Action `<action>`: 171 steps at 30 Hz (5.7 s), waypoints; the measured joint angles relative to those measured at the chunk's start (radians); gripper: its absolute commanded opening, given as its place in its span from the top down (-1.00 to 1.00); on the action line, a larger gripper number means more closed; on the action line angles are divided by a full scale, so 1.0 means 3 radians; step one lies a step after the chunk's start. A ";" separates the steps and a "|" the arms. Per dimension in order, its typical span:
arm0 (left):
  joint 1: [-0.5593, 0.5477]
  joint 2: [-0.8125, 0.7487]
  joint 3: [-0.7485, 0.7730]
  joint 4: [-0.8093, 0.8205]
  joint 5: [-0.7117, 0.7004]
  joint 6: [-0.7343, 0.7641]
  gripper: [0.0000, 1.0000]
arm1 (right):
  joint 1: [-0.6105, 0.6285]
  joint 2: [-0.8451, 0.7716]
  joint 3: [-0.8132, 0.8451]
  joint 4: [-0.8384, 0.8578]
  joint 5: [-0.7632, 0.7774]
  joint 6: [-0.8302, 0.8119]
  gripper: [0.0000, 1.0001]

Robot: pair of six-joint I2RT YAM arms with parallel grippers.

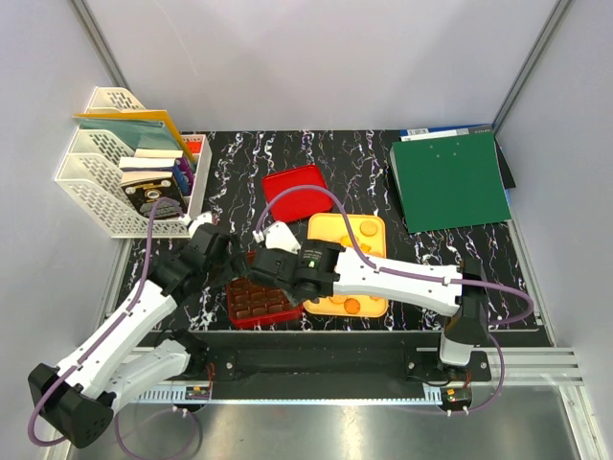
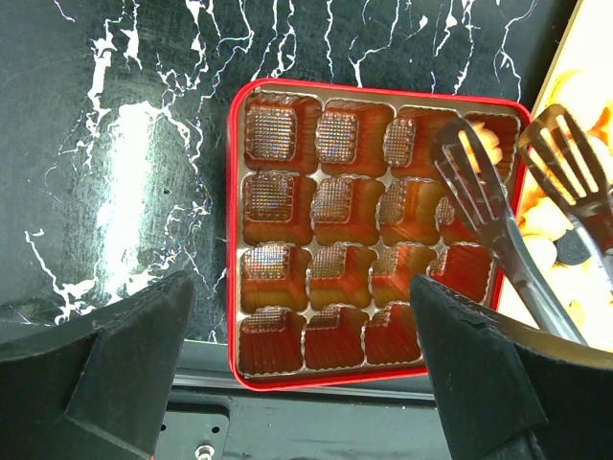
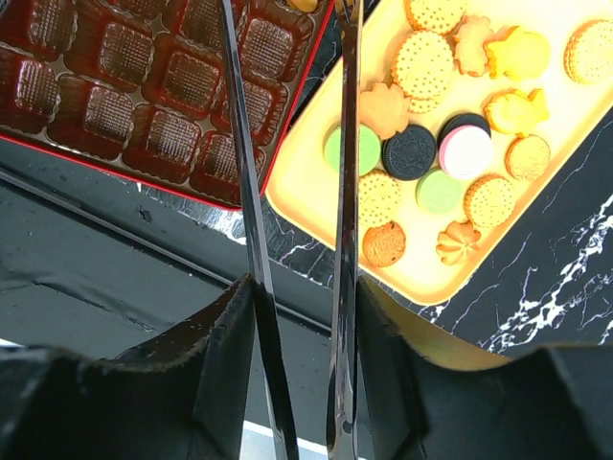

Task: Pack the cookies

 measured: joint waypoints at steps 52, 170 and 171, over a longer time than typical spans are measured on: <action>-0.0005 0.0978 0.0575 0.0968 0.0961 -0.0010 -0.98 | -0.2555 -0.1662 -0.1527 0.0069 0.0028 0.0225 1.00; 0.0167 0.0985 0.0187 0.0701 0.1073 0.0509 -0.98 | -0.4334 -0.0320 -0.2598 0.1123 -0.0736 0.0627 0.51; 0.0168 0.0985 0.0187 0.0703 0.1073 0.0509 -0.98 | -0.4334 -0.0320 -0.2598 0.1118 -0.0729 0.0618 0.59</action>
